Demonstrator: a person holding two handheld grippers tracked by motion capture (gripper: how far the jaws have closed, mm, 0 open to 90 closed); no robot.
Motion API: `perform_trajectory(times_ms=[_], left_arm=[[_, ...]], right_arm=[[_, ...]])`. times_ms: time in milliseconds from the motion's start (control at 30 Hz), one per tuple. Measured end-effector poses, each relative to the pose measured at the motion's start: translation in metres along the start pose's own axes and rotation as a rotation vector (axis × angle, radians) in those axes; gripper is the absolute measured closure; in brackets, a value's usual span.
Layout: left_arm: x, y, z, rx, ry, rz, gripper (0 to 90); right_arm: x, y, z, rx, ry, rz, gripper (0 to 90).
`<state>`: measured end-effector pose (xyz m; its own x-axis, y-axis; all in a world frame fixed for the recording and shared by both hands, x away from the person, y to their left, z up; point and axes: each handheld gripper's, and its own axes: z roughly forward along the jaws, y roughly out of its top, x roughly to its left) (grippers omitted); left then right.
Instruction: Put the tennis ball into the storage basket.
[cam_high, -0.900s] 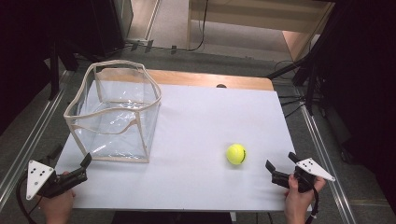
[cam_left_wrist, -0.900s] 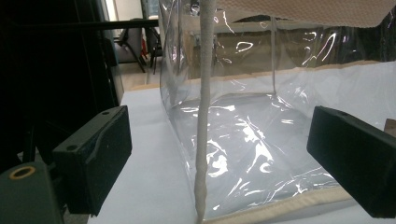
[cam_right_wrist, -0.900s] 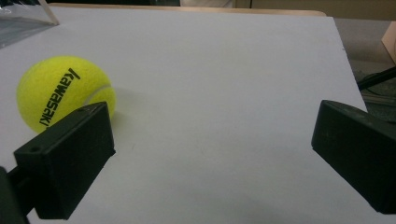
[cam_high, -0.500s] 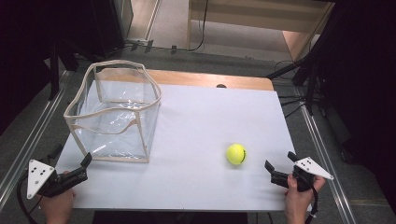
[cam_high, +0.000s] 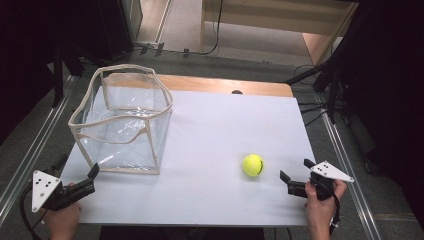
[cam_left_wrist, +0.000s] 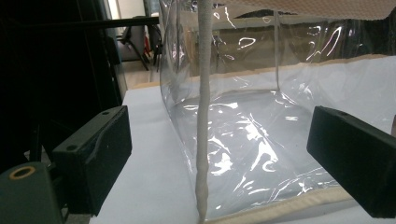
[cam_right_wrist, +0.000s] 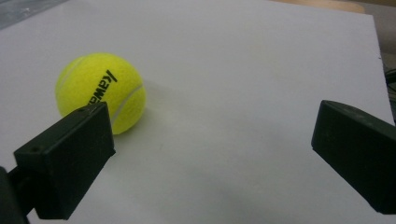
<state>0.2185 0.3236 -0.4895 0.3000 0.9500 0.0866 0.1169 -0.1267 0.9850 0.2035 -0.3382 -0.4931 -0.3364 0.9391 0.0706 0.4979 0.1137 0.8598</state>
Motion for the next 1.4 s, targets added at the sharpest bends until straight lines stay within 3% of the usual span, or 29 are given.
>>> perform_trajectory(times_ms=[200, 600, 1400], left_arm=[[0.000, 0.000, 0.000, 0.001, -0.001, 0.004, 6.9], [0.000, 0.000, 0.000, 0.000, -0.002, 0.002, 6.9], [0.001, 0.001, 0.001, 0.003, -0.002, -0.008, 6.9]], right_arm=[[0.007, 0.012, 0.003, 0.032, 0.030, -0.052, 0.0], [0.020, 0.037, 0.021, 0.163, 0.100, -0.143, 0.0], [0.046, 0.066, 0.045, 0.324, 0.190, -0.235, 0.0]])
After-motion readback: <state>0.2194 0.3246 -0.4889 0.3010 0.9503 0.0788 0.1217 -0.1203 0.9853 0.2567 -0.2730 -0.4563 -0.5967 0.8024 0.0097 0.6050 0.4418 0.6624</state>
